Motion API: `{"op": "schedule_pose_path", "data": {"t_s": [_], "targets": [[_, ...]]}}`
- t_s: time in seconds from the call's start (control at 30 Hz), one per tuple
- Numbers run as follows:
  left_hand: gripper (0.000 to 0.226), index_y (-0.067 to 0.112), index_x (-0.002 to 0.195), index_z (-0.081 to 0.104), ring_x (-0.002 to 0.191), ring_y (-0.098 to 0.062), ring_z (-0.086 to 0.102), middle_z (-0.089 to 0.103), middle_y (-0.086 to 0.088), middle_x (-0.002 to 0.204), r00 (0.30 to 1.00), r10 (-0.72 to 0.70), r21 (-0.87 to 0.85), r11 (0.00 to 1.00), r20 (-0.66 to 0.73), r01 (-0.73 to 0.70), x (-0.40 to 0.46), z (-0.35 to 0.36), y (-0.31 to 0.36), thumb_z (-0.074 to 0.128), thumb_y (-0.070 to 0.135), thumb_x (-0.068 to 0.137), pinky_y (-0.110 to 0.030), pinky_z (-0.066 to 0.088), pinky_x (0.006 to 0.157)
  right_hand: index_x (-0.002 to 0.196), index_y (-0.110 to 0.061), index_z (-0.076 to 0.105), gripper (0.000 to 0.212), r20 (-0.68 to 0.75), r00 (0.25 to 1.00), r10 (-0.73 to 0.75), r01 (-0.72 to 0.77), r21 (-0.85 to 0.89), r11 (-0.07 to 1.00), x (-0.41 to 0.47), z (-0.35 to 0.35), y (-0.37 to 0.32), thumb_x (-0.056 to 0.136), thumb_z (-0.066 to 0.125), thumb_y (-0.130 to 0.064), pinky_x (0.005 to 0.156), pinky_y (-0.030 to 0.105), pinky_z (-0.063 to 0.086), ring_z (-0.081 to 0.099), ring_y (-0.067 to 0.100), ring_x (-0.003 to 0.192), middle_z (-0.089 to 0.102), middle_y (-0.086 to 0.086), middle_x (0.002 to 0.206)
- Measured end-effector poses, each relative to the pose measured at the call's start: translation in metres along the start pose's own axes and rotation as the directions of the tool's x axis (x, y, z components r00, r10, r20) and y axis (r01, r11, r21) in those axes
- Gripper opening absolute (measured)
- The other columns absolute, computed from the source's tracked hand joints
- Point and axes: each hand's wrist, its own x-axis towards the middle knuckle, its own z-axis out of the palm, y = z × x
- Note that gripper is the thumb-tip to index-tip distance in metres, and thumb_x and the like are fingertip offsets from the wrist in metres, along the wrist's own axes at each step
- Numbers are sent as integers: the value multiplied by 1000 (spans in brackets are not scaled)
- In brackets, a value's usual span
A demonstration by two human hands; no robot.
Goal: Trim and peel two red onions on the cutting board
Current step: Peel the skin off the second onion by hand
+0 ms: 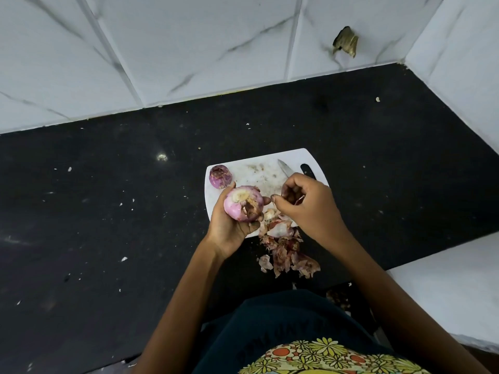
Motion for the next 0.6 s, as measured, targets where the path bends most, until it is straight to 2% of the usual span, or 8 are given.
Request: {"op": "schedule_pose_path", "data": {"t_s": [0.07, 0.17, 0.3, 0.37, 0.43, 0.6], "targets": [[51, 11, 91, 64, 51, -14, 58, 72, -8, 80, 1000, -8, 23, 1000, 0, 8, 0, 0, -1, 27, 46, 100, -20, 45, 47, 83, -13, 62, 12, 47, 999, 15, -13, -52, 999, 1, 0, 2, 82, 65, -1, 64, 9, 46, 59, 2, 71, 63, -4, 79], [56, 12, 94, 65, 52, -13, 58, 72, -8, 84, 1000, -15, 36, 999, -25, 16, 1, 0, -2, 28, 53, 98, -20, 43, 47, 104, -13, 65, 22, 113, 993, -26, 33, -61, 998, -1, 0, 2, 88, 56, -1, 77, 16, 51, 61, 5, 93, 63, -2, 105], [69, 11, 93, 68, 56, -10, 56, 69, -6, 82, 998, 17, 82, 997, -64, -12, 4, -1, -2, 23, 63, 95, -20, 39, 49, 112, -14, 67, 28, 146, 965, -217, 221, -14, 975, -7, 4, -6, 84, 67, -19, 72, 22, 54, 60, 8, 93, 63, -2, 103], [71, 13, 82, 70, 54, -10, 53, 65, -4, 72, 995, 51, 105, 994, -88, -42, 4, 0, 0, 22, 64, 94, -24, 36, 54, 110, -16, 69, 31, 148, 952, -268, 278, -53, 959, -8, 6, -7, 81, 68, -25, 73, 30, 54, 60, 12, 94, 62, -1, 100], [70, 12, 83, 67, 53, -9, 56, 66, -2, 69, 992, 68, 124, 991, -107, -55, 4, 1, 2, 21, 64, 94, -23, 40, 52, 104, -13, 72, 28, 132, 937, -323, 335, -80, 939, -7, 9, -8, 81, 66, -28, 76, 36, 54, 60, 15, 92, 62, 1, 96], [65, 8, 85, 63, 51, -10, 57, 66, -2, 64, 989, 70, 101, 993, -132, -57, 5, 4, 4, 24, 60, 95, -17, 43, 44, 91, -7, 74, 18, 89, 915, -393, 402, -134, 906, -6, 15, -10, 78, 71, -19, 70, 38, 54, 64, 17, 82, 65, 4, 89]]}}
